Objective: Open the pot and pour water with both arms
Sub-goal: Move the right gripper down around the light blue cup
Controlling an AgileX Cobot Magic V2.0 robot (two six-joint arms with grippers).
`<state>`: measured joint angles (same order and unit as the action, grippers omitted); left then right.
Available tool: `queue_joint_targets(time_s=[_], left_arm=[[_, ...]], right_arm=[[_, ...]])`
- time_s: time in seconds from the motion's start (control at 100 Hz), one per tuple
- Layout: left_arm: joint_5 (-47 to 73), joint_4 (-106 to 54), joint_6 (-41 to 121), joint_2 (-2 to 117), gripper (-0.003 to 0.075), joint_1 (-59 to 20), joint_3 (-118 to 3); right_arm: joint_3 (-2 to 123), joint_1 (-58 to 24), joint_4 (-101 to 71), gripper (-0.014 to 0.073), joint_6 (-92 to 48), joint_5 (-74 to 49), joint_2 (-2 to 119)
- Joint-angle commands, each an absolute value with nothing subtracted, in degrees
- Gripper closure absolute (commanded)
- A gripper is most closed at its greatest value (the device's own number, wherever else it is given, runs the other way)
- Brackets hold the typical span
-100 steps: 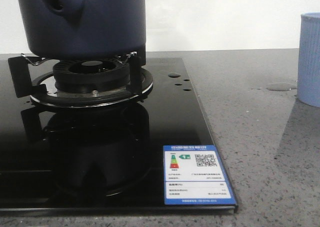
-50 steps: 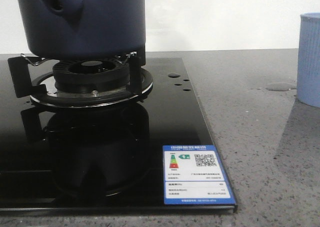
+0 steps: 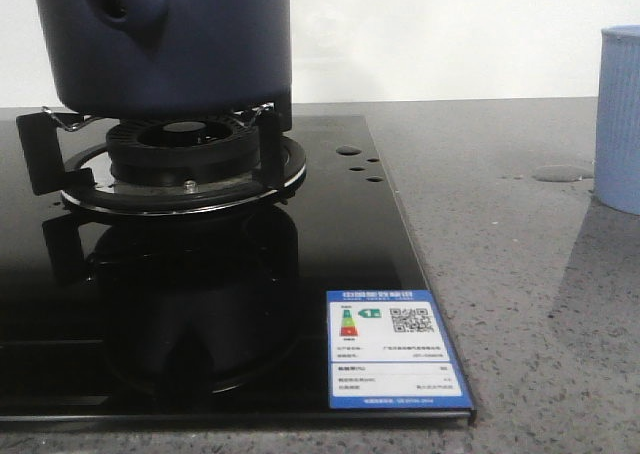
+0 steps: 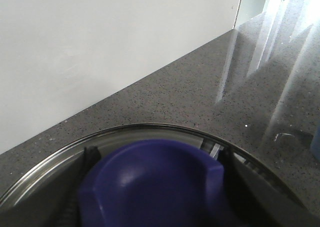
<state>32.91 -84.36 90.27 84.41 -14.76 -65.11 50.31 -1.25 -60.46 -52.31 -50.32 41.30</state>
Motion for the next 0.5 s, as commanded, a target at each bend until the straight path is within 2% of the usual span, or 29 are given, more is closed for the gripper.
queue_joint_targets(time_s=[0.0, 0.25, 0.49], left_arm=[[32.9, -87.4, 90.0, 81.6, 0.0552, -15.0, -68.2], [31.9, -87.3, 90.0, 76.2, 0.0551, -14.2, -70.8], [31.5, -87.0, 85.8, 70.8, 0.0531, -7.3, -70.4]], right_arm=[[52.2, -1.3, -63.0, -0.0060, -52.6, -42.3, 41.6], [52.2, -1.3, -53.9, -0.0060, -52.6, -28.0, 41.6], [51.5, -1.3, -43.7, -0.0060, -52.6, -19.8, 41.6]])
